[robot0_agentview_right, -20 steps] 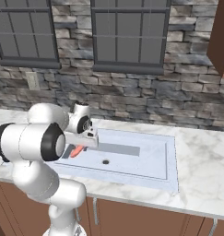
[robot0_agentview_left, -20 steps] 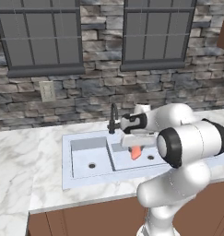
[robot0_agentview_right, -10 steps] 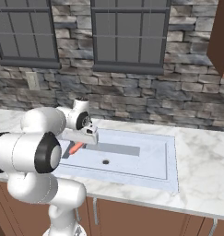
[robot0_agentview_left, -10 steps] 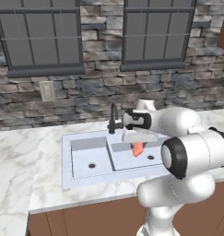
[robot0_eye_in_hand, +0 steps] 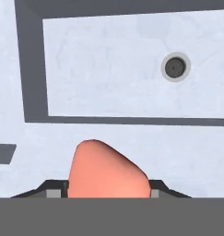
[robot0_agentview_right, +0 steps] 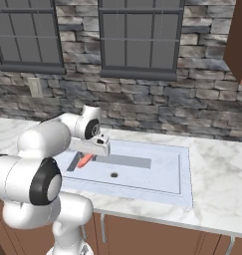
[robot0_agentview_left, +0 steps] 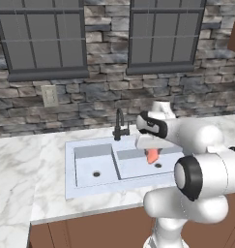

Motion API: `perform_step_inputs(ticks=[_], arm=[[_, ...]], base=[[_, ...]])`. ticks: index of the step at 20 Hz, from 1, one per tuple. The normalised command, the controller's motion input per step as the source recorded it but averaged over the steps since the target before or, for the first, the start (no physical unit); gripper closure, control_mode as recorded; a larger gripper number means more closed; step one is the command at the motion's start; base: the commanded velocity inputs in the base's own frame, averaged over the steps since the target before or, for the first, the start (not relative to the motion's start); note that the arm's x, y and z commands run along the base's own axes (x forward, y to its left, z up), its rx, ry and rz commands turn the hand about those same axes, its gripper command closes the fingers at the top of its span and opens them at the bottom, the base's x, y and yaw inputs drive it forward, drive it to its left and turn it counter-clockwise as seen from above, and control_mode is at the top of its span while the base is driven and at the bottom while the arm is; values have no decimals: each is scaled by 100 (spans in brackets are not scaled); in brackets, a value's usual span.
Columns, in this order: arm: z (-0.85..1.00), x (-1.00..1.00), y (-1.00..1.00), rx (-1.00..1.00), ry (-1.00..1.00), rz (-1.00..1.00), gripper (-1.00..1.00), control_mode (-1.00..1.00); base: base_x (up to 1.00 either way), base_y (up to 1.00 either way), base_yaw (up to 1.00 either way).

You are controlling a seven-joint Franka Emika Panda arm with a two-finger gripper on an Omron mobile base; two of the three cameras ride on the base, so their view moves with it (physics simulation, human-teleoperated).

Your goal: Pick up the bar soap and bar soap from the sink, and place them back in the cabinet, and close the cabinet door.

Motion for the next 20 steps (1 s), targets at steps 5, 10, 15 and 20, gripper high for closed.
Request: perform_step_inputs(ticks=[5, 10, 15, 20], arm=[[21, -15, -11, 0, 0, 0, 100, -100], [30, -18, 0, 0, 0, 3, 100, -100], [38, -37, 0, 0, 0, 5, 100, -100], [37, -47, 0, 0, -2, 7, 100, -100]], base=[[0, 0, 0], [0, 0, 0], [0, 0, 0], [0, 0, 0]])
